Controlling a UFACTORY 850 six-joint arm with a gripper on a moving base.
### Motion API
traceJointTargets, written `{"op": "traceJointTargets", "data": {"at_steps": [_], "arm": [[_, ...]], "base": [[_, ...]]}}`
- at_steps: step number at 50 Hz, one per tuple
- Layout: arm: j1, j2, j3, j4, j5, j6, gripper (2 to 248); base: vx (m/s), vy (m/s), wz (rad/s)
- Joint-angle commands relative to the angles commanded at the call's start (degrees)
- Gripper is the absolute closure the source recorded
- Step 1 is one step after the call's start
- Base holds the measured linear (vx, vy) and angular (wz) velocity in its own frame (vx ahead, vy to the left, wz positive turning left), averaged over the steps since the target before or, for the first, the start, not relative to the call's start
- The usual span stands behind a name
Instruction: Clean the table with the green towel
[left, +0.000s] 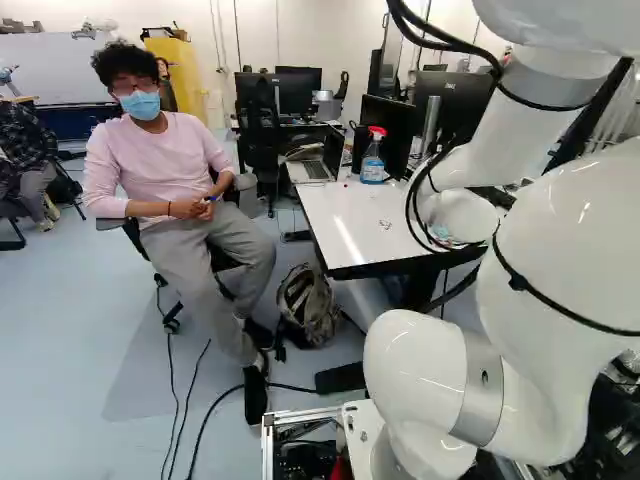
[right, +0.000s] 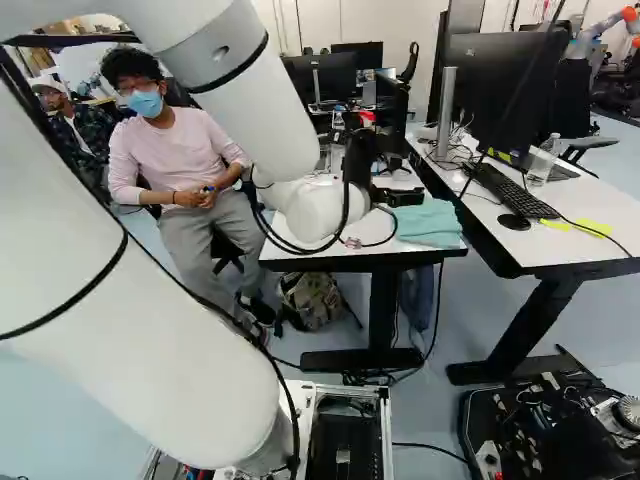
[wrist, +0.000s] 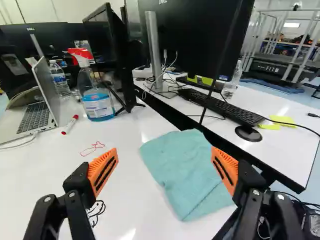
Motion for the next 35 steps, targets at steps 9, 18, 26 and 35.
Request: {"op": "traceJointTargets", "data": {"at_steps": [9, 18, 26, 35], "arm": [[-1.0, -2.8, -2.7, 0.0, -1.7, 0.0, 3], [-1.9, -5.6, -5.4, 0.0, -3.6, 0.0, 3], [-2.6, -8.0, -7.9, 0.0, -5.5, 0.0, 3], [-3.4, -10.5, -10.6, 0.0, -8.1, 0.0, 3]], "base": [[0.000, 0.000, 0.000], [0.000, 0.000, 0.000], [0.000, 0.000, 0.000], [0.000, 0.000, 0.000]]}}
